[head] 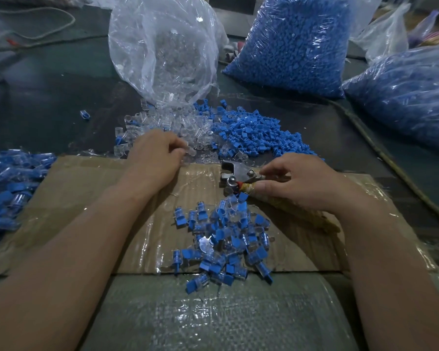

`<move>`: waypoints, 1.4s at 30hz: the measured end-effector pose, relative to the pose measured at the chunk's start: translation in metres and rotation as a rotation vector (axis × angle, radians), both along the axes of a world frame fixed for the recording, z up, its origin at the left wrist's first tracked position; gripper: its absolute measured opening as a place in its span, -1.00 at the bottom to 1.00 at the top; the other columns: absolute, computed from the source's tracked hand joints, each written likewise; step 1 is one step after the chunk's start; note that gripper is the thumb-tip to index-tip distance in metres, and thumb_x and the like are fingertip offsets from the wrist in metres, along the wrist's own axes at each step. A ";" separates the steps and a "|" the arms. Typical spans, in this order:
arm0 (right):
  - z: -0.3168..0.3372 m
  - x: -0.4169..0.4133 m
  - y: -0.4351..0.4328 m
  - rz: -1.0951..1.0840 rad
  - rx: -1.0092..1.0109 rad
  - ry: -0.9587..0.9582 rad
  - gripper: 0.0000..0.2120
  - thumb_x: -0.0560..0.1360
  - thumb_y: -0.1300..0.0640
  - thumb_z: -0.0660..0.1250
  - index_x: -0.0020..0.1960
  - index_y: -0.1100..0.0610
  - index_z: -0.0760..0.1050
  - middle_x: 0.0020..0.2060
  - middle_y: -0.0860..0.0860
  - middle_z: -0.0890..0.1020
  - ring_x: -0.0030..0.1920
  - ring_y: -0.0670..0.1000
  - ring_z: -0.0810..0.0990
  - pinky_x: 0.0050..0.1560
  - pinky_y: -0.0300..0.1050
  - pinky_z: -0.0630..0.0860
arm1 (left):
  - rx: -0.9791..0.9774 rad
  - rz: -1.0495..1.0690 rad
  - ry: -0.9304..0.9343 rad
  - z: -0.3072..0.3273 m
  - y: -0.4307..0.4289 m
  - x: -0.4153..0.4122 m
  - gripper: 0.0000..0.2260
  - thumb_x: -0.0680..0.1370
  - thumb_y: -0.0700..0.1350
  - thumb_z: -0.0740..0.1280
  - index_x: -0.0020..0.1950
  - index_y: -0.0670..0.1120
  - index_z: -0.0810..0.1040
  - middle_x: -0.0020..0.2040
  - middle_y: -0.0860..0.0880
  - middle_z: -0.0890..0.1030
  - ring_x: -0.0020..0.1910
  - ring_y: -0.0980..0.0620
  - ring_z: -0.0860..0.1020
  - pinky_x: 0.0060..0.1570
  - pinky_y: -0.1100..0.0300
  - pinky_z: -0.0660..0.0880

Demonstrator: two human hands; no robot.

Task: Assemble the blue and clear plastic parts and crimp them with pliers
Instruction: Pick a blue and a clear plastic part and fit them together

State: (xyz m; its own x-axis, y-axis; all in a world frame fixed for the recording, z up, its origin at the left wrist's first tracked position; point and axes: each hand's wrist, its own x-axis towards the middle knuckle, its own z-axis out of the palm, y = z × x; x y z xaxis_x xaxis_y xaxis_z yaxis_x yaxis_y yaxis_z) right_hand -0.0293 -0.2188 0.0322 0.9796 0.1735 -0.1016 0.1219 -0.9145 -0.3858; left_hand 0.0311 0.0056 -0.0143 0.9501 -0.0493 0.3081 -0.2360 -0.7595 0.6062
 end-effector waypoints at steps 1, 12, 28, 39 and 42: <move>0.000 0.000 0.000 -0.003 -0.004 0.001 -0.41 0.24 -0.37 0.21 0.11 -0.04 0.52 -0.19 -0.26 0.42 -0.14 -0.21 0.41 -0.20 -0.34 0.31 | 0.005 0.001 0.014 0.000 0.000 0.000 -0.78 0.53 -0.27 0.26 0.08 -0.08 0.63 0.04 -0.07 0.64 -0.06 0.08 0.47 0.03 0.17 0.33; -0.003 0.001 -0.001 -0.006 -0.028 0.002 -0.56 0.37 -0.27 0.28 0.11 -0.02 0.52 -0.19 -0.26 0.41 -0.15 -0.20 0.40 -0.19 -0.32 0.33 | 0.193 -0.134 0.119 0.003 0.001 -0.002 -0.67 0.58 -0.18 0.22 0.32 0.06 0.45 0.09 -0.05 0.45 0.18 -0.08 0.41 0.21 0.04 0.31; -0.002 0.000 -0.001 -0.008 -0.044 0.023 -0.53 0.37 -0.28 0.26 0.16 -0.03 0.48 -0.17 -0.24 0.39 -0.06 -0.12 0.41 -0.17 -0.22 0.33 | 0.107 -0.119 0.039 0.008 -0.003 -0.008 -0.97 0.49 -0.17 0.36 -0.09 -0.08 0.58 -0.14 0.04 0.49 -0.09 0.04 0.47 0.04 0.10 0.41; -0.005 0.005 -0.001 -0.047 0.027 -0.057 -0.68 0.47 -0.18 0.20 0.03 0.00 0.54 -0.22 -0.23 0.47 -0.17 -0.21 0.42 -0.24 -0.30 0.29 | -0.199 -0.023 0.032 0.008 -0.004 -0.011 -0.91 0.56 -0.11 0.26 -0.12 -0.06 0.52 -0.25 0.04 0.54 -0.22 0.08 0.54 -0.09 0.17 0.44; -0.010 0.011 -0.004 -0.156 0.053 -0.251 -0.76 0.53 -0.02 0.23 0.07 0.08 0.55 -0.17 -0.12 0.50 -0.18 -0.15 0.43 -0.18 -0.24 0.30 | -0.450 -0.014 0.084 0.011 -0.004 -0.015 -0.92 0.52 -0.21 0.33 -0.05 -0.06 0.58 -0.23 -0.01 0.61 -0.24 0.10 0.60 -0.18 0.20 0.54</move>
